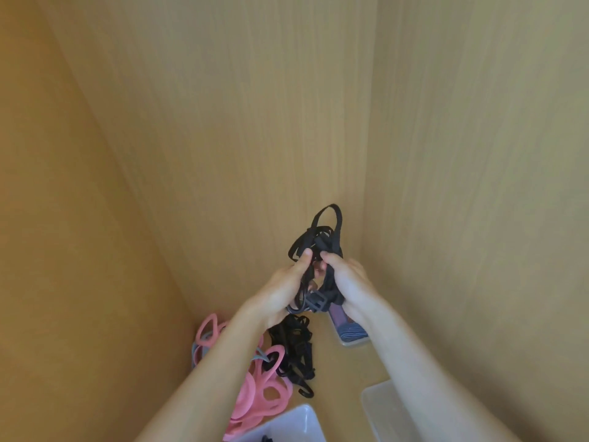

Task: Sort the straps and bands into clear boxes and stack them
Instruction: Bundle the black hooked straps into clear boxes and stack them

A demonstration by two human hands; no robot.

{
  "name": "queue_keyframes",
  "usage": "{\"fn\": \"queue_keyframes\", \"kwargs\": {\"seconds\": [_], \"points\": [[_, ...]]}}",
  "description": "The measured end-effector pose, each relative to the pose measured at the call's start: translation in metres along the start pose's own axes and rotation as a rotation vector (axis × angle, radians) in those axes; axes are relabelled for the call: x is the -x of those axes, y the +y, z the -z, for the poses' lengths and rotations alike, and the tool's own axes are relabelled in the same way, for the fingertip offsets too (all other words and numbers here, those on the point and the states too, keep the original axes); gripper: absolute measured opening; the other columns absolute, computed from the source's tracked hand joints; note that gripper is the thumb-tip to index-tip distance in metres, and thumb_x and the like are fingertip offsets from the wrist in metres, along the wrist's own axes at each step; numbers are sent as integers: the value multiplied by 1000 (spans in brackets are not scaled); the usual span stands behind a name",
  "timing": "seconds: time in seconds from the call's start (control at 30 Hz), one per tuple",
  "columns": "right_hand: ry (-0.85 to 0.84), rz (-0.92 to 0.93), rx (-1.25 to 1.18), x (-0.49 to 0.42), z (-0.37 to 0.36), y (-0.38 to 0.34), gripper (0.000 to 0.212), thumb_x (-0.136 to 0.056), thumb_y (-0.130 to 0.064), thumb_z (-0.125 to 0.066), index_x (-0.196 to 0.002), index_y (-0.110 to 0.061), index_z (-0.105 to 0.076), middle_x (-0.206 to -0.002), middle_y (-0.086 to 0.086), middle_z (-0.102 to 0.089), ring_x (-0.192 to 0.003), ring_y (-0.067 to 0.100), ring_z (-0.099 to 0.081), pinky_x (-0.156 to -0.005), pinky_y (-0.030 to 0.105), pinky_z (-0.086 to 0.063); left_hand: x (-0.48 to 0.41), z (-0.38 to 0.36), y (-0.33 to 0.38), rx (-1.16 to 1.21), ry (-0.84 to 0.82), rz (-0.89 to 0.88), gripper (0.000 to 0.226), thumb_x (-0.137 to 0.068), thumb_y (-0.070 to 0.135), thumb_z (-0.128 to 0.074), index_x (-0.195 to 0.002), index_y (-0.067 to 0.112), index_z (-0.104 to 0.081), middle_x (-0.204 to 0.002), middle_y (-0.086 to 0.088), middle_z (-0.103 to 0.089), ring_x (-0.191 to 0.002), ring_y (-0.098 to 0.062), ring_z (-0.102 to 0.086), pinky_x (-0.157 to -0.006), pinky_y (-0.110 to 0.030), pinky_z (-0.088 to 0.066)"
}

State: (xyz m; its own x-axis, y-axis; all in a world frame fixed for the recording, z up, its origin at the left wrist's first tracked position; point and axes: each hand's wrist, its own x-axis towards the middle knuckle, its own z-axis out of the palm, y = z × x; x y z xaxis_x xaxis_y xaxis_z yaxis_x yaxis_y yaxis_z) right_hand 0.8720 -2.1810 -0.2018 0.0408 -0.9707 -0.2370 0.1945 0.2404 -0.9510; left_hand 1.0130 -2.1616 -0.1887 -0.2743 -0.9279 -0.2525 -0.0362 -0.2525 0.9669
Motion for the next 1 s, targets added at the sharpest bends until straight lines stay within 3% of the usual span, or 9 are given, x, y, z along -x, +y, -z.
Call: {"fn": "queue_keyframes", "kwargs": {"seconds": [0.17,0.3,0.4,0.47,0.67,0.8,0.87,0.93,1.0], "points": [[10,20,47,1,-1,5,39,-95,-50,-59,-97,-13,-70,-84,0,-77,-89,20,-74,-88,47,-58,4,-11,-7,57,-71,1,70,-86,79,-47,-115,21,-73,-100,-14,-76,-86,-24,-74,-74,-31,-59],[-88,1,148,6,-2,8,34,-96,-60,-54,-113,-34,-65,-120,-4,-71,-113,16,-64,-105,44,-49,7,-7,-9,5,-140,-7,67,-83,70,-61,-126,19,-64,-115,-7,-75,-106,-22,-72,-88,-35,-58],[-171,-29,246,8,-1,6,58,-95,-66,-50,-141,-30,-52,-145,-3,-55,-133,18,-50,-117,45,-35,9,-2,-13,39,-117,-11,60,-78,55,-77,-120,13,-67,-113,-11,-74,-99,-22,-71,-82,-33,-56],[-224,-38,285,10,1,3,63,-96,-67,-47,-147,-29,-47,-150,-4,-49,-138,17,-44,-119,42,-31,9,2,-15,59,-119,-12,57,-72,49,-85,-112,11,-71,-103,-14,-72,-90,-25,-68,-81,-35,-55],[-308,-30,378,14,8,-9,58,-99,-64,-41,-132,-21,-62,-127,0,-69,-125,20,-59,-113,46,-41,8,14,-25,8,-224,25,5,-83,16,-78,-85,13,-74,-74,-10,-64,-72,-26,-65,-77,-39,-53],[-298,-12,530,20,21,-20,55,-99,-62,-46,-119,-14,-66,-113,4,-73,-105,19,-70,-101,46,-53,9,25,-34,139,-272,53,9,-85,6,-67,-79,9,-61,-71,-10,-55,-71,-29,-63,-69,-36,-55],[-247,53,625,26,32,-25,40,-96,-52,-58,-109,-15,-66,-107,0,-73,-97,15,-71,-99,47,-54,9,35,-36,183,-284,57,9,-85,7,-65,-79,11,-58,-70,-7,-51,-67,-27,-60,-65,-35,-53],[-201,183,728,32,42,-30,22,-89,-38,-73,-105,-25,-64,-112,-8,-66,-104,7,-63,-104,45,-48,10,44,-37,174,-301,92,9,-85,9,-63,-81,12,-55,-69,-4,-47,-64,-23,-58,-62,-32,-51],[-230,313,842,38,43,-34,38,-80,-27,-82,-108,-37,-58,-125,-16,-52,-121,5,-49,-112,43,-36,10,46,-36,74,-356,142,10,-85,11,-61,-82,11,-52,-70,-4,-46,-62,-21,-56,-61,-31,-49]]}}
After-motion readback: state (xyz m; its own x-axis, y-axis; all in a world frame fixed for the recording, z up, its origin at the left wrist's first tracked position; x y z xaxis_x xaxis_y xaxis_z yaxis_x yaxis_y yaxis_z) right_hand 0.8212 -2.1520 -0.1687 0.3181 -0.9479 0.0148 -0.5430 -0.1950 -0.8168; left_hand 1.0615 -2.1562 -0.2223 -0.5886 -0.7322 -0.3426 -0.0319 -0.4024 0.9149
